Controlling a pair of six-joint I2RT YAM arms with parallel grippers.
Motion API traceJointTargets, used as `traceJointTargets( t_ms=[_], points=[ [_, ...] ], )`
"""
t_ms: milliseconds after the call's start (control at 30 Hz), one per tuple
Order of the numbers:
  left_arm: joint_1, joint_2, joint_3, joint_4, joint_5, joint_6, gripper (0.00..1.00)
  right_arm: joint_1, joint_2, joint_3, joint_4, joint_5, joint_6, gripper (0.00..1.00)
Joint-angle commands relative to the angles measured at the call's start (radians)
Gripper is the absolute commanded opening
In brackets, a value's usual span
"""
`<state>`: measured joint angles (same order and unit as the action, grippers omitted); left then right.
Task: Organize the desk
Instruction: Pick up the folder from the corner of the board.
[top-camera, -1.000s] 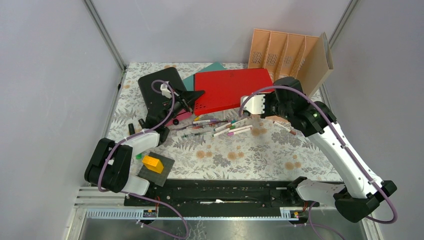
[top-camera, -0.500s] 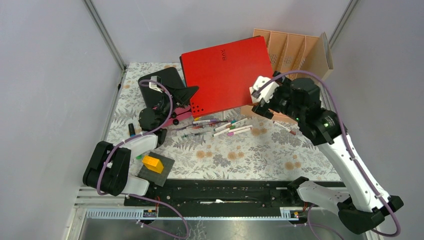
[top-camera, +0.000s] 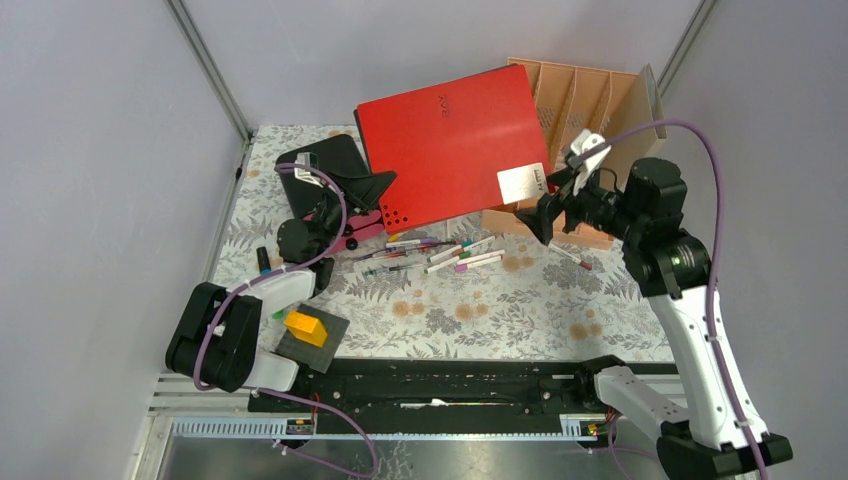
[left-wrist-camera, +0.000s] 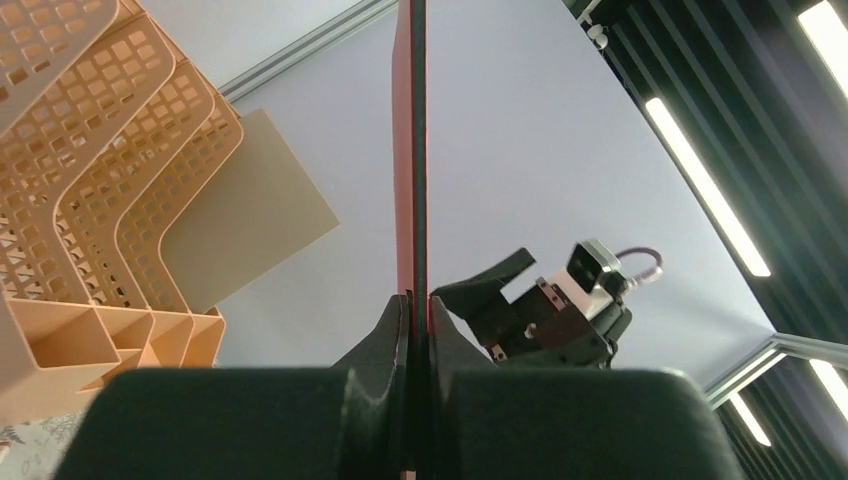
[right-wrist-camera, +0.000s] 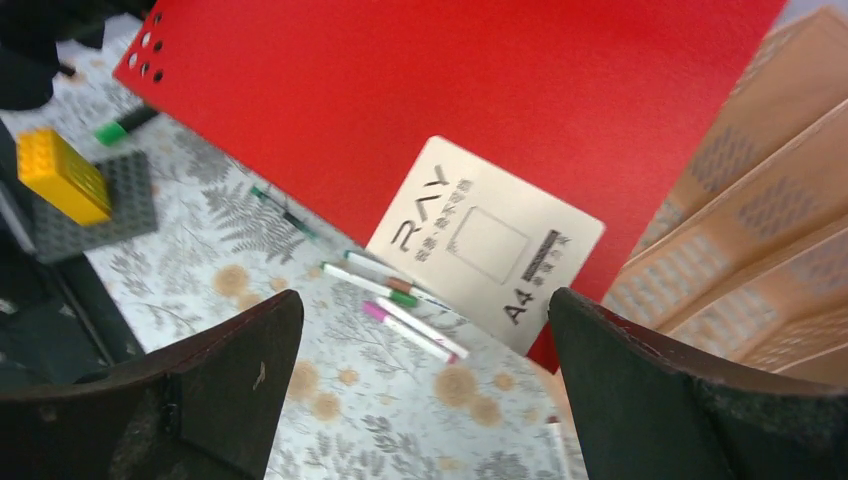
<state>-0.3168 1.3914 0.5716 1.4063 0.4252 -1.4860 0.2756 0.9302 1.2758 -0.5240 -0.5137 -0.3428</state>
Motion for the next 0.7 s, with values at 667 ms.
traceJointTargets(
  t_ms=[667],
  points=[
    [0.005, -0.137, -0.085, 0.203, 0.035, 0.054, 0.0, -0.339, 0.272, -0.169, 0.786, -0.648, 0.914, 1.0]
  ],
)
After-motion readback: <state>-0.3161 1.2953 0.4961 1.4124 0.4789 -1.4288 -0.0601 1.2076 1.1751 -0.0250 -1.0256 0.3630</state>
